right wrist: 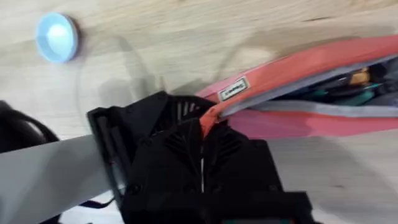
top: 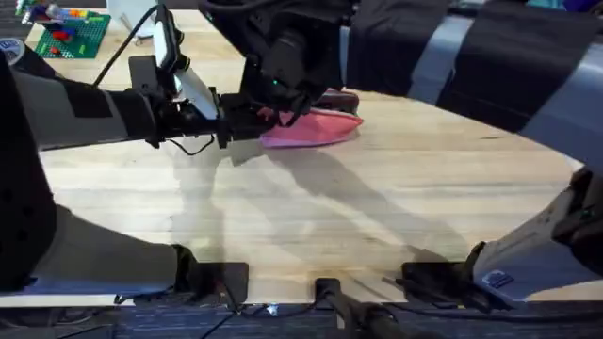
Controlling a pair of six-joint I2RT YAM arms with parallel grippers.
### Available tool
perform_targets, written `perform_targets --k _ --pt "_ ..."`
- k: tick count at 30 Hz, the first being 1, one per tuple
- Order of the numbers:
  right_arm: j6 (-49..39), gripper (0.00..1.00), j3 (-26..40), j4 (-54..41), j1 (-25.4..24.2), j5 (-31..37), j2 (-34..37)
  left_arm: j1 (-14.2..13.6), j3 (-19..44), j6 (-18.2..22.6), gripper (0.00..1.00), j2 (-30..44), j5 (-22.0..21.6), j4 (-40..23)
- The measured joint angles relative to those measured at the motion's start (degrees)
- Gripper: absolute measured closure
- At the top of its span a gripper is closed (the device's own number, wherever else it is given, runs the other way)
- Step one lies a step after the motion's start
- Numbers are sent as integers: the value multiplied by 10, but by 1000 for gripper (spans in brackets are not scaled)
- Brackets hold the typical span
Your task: Unzip the bag, pick up the pens from the table one at a time and place them inside, then zip the bag closed.
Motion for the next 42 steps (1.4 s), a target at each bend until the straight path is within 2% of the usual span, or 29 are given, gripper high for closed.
perform_targets --k 14,28,36,42 --pt "-134 971 0 -20 -70 -35 0 -1 0 0 959 0 -6 5" --pt "-224 971 0 -112 -234 -40 0 -2 0 -1 959 0 -5 3" --pt "-256 971 -3 -112 -296 -116 0 -10 0 -1 959 0 -3 5" --pt "-264 971 -48 -95 -333 -150 0 -12 0 -2 959 0 -1 4"
